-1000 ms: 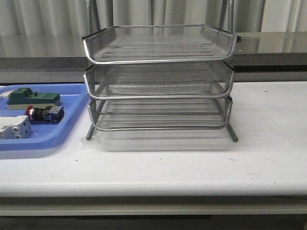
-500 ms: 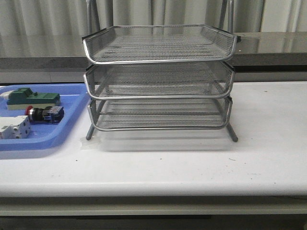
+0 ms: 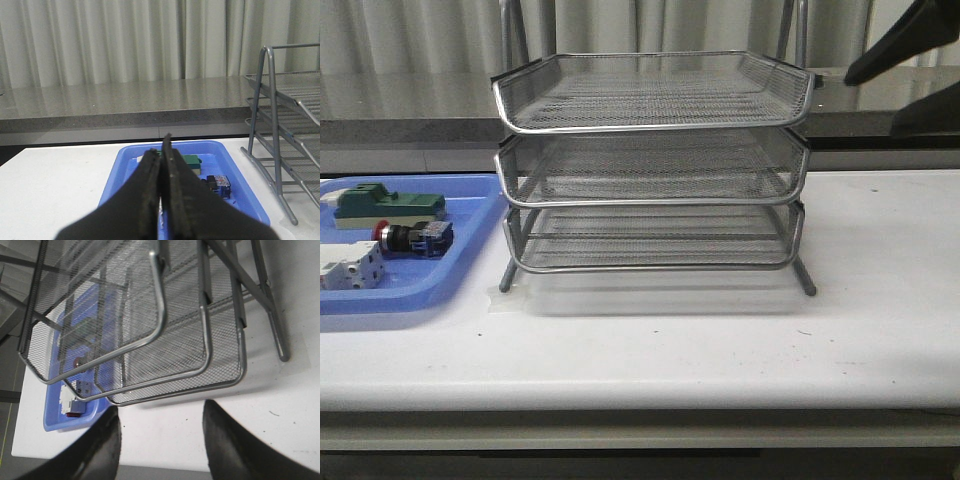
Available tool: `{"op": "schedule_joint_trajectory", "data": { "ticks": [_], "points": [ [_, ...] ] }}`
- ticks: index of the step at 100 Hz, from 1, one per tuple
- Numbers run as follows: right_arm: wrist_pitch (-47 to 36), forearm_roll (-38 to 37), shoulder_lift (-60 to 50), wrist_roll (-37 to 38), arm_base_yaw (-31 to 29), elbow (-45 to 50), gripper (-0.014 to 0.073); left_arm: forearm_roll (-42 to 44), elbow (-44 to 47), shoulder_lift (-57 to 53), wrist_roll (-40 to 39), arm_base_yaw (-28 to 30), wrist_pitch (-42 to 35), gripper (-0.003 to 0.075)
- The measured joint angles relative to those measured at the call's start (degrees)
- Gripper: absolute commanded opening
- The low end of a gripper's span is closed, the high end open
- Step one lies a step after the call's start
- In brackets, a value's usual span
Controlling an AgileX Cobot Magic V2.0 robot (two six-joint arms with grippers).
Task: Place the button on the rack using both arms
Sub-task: 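Hook the middle rack tier with the right gripper and pull it toward the robot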
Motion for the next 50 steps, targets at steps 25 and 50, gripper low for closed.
{"op": "schedule_joint_trajectory", "data": {
  "ticks": [25, 50],
  "points": [
    [0.71, 16.34, 11.53, -16.49, 0.0, 0.0, 0.0392, 0.0, 0.0, 0.0, 0.0, 0.0, 0.0, -0.002],
    [3.4, 27.62, 19.74, -30.38, 0.91, -0.6, 0.0392, 0.0, 0.0, 0.0, 0.0, 0.0, 0.0, -0.002]
  ]
}}
